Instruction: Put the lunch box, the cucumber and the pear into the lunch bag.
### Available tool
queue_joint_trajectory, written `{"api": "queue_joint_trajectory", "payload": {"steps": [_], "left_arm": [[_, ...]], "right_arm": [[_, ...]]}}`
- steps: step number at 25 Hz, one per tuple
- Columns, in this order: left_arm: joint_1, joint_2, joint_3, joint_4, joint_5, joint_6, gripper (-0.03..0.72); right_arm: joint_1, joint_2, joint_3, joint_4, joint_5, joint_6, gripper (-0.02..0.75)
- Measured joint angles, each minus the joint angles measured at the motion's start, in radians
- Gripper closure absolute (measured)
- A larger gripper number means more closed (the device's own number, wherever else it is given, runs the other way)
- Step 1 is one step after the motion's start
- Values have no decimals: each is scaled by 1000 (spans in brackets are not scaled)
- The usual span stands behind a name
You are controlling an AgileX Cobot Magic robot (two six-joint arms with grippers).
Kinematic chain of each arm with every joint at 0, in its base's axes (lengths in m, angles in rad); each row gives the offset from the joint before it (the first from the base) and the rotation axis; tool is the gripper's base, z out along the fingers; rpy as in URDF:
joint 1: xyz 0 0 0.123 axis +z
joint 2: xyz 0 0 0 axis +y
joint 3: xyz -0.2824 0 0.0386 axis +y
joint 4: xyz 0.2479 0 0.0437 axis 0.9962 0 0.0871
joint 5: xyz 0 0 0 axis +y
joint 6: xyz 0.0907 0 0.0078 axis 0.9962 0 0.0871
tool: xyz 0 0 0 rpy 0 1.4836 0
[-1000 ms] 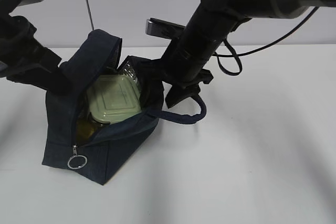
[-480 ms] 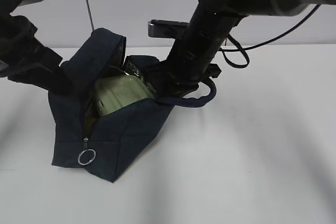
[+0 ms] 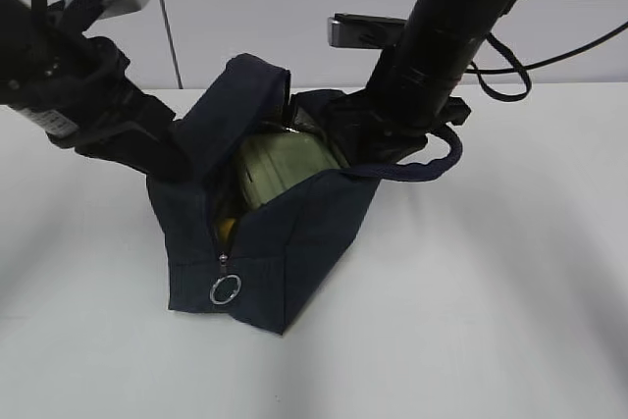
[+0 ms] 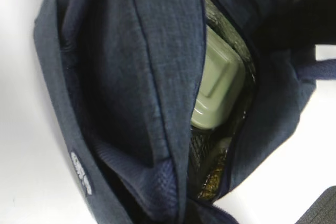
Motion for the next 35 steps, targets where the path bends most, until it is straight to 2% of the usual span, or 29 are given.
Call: {"api": "queue_joint_trajectory", "payload": {"steps": [3,5,6,10,12,21,23,25,28,29,31,35], "left_arm": [[-3,2,-11,-2,-4,-1,687],[-4,2,-12,0,-3,-1,687],[-4,2,-12,0,-3,-1,687],[-4,2,-12,10,1,-1,687],[-4,2,-12,29,1,-8,687],[-4,2,-12,78,-2,-23,687],[-4,2,-12,76,-8,-23,655],[-4,2,-12,73,-18,-23,539],[-4,-1,-12,62,-27,-23,286],[-4,-6,-12,59,-27,-23,223],[-4,-28,-12,55,-35,-20,169],[-4,-119,-12,52,-57,23,155]], "right_arm": [[-14,-16,34,38,0,-68,720],[-17,-19,40,64,-4,-111,689],[-17,-22,40,84,-7,-132,645],[-17,-47,40,148,-48,-182,301],[-17,-68,40,150,-50,-189,206],[-19,-250,54,147,-35,-212,200],[-19,-301,88,167,-39,-236,200],[-19,-340,132,194,-47,-261,200],[-19,-388,213,273,-64,-321,201],[-19,-399,248,315,-71,-353,201],[-14,-421,329,411,-97,-430,201],[14,-483,500,678,-164,-677,202]]}}
